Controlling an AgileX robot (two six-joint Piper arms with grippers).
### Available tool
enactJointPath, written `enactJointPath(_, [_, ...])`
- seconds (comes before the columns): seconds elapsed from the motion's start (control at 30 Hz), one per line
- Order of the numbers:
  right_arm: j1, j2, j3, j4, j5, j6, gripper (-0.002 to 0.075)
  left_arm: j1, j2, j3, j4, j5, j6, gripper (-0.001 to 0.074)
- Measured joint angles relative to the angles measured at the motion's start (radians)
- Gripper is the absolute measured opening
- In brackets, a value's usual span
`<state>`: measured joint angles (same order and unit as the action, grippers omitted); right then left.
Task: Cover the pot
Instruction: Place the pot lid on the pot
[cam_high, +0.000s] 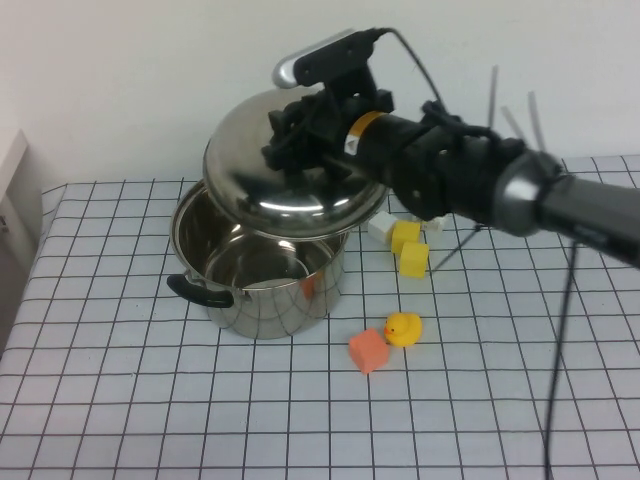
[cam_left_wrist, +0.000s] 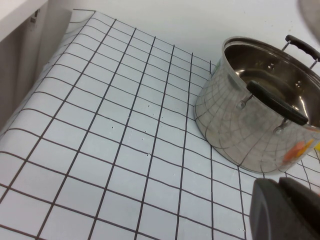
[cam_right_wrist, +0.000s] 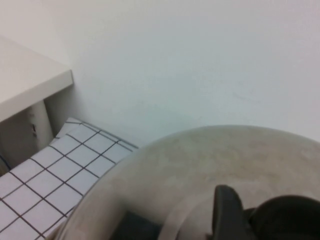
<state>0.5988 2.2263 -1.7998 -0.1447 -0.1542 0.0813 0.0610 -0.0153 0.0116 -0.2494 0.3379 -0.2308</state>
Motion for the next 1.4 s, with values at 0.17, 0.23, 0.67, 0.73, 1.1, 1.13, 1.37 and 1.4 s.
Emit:
enactJointPath(0.17, [0.019, 0.138, -0.162, 0.000, 0.074, 0.056, 0.0339, 0.000, 0.000, 0.000, 0.000, 0.000, 0.000, -0.0003])
enactJointPath(0.23, [0.032, 0.175, -0.198, -0.002, 0.083, 0.069, 0.0339, 0.000, 0.000, 0.000, 0.000, 0.000, 0.000, -0.0003])
enactJointPath(0.67, [0.077, 0.240, -0.230, -0.059, 0.086, 0.080, 0.0339, 0.000, 0.000, 0.000, 0.000, 0.000, 0.000, -0.0003])
enactJointPath(0.73, [0.077, 0.246, -0.230, -0.061, 0.083, 0.082, 0.0339, 0.000, 0.000, 0.000, 0.000, 0.000, 0.000, -0.0002])
enactJointPath(1.1, [0.077, 0.259, -0.230, -0.061, 0.052, 0.082, 0.0339, 0.000, 0.000, 0.000, -0.002, 0.000, 0.000, -0.0003])
enactJointPath(1.13, [0.077, 0.259, -0.230, -0.061, 0.043, 0.082, 0.0339, 0.000, 0.000, 0.000, -0.002, 0.000, 0.000, -0.0003])
enactJointPath(1.37, [0.076, 0.261, -0.230, -0.061, 0.001, 0.069, 0.0339, 0.000, 0.000, 0.000, -0.002, 0.000, -0.004, -0.0003])
enactJointPath(1.4, [0.076, 0.261, -0.230, -0.061, 0.001, 0.065, 0.0339, 0.000, 0.000, 0.000, -0.002, 0.000, -0.004, -0.0003])
